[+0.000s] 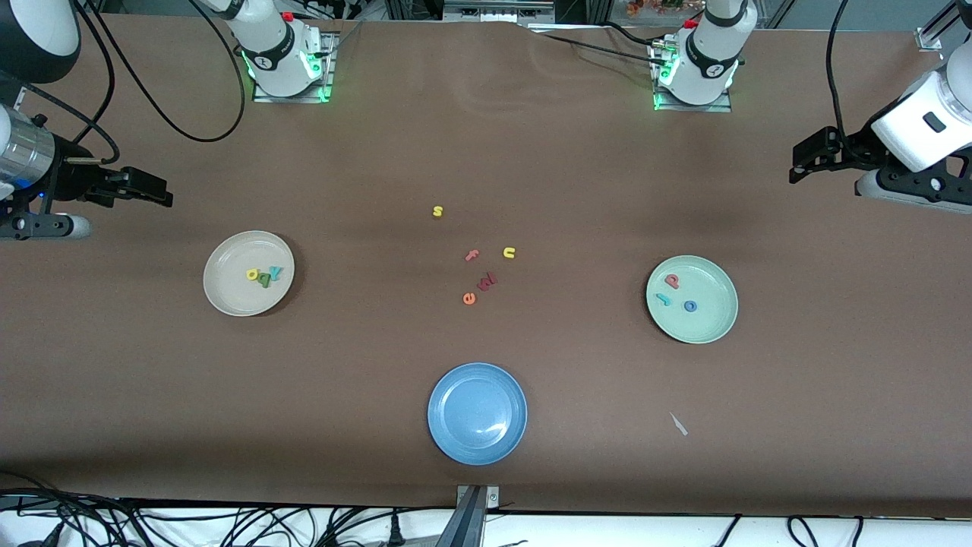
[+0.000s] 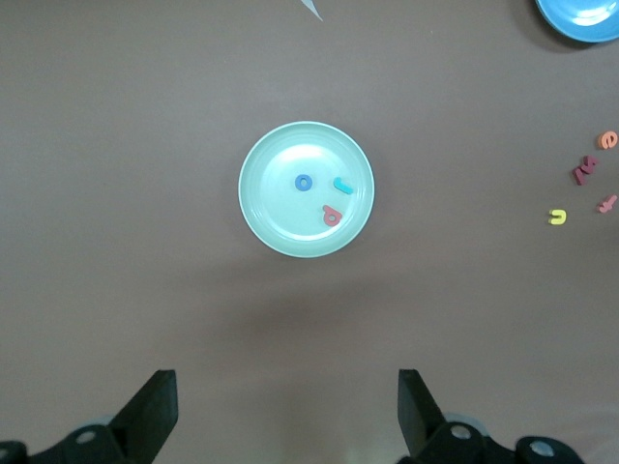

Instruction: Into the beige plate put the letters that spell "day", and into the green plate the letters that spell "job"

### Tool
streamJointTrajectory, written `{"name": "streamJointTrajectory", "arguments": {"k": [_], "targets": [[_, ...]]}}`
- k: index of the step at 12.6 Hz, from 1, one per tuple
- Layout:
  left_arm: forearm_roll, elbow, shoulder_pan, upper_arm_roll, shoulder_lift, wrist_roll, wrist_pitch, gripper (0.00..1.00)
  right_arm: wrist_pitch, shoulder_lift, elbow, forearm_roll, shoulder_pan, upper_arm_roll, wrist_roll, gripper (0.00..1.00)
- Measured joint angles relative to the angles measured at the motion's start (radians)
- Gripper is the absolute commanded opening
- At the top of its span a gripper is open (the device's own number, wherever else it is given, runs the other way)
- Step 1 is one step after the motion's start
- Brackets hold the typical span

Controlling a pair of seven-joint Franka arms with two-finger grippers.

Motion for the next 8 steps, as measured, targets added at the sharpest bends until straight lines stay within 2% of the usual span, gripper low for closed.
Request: {"name": "streamJointTrajectory", "arguments": {"k": [8], "targets": [[0.052,0.039,-0.001,0.003,-0.005,0.0,-0.051,1.0,-0.037,0.0,0.012,0.0,-0.002,0.0,0.0,1.0]]}}
